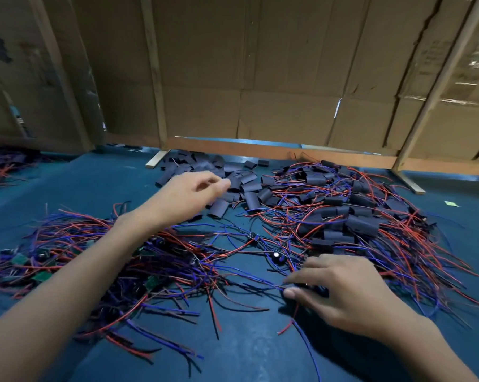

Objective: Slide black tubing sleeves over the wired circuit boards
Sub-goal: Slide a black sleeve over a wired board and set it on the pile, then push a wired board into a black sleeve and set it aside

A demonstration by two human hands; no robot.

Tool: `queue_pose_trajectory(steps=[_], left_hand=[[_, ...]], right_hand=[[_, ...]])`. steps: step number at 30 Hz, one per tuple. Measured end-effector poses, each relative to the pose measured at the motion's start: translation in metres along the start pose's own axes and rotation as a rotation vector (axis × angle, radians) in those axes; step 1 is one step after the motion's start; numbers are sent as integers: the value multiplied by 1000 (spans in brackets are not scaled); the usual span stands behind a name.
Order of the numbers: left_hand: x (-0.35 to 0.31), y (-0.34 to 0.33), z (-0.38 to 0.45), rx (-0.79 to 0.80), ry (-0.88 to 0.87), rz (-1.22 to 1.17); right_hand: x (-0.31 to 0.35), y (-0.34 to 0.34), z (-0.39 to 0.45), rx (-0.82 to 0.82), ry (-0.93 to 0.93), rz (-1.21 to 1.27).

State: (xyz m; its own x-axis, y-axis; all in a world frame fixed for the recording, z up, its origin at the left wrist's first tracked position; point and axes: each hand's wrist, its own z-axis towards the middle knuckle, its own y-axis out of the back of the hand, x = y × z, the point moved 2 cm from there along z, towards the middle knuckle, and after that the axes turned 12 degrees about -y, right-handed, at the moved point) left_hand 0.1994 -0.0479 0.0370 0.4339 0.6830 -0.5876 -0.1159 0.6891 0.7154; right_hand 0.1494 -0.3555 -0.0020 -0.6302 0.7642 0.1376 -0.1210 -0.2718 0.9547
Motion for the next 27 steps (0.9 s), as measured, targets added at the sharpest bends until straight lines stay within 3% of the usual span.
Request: queue_pose_trajectory(steps=[2,6,10,15,21,23,27], left_hand=[[13,-14,20,76,107,331],[37,-42,30,241,211,533],[44,-49,32,202,241,552],[37,-57,38,178,294,629],[31,-44,43,205,384,430],[21,-40,36,99,261,371],[-16,-40,-9,-170,-236,191]], right_hand=[[-4,0,0,62,26,24],[-10,5,-1,146,-12,166],[-10,7,-2,84,8,141],[-20,20,-2,-77,-18,279],[-26,23,-4,-193,-27,453],[-26,22,-3,-229,-30,464],[-31,25,0,-322,-41,465]])
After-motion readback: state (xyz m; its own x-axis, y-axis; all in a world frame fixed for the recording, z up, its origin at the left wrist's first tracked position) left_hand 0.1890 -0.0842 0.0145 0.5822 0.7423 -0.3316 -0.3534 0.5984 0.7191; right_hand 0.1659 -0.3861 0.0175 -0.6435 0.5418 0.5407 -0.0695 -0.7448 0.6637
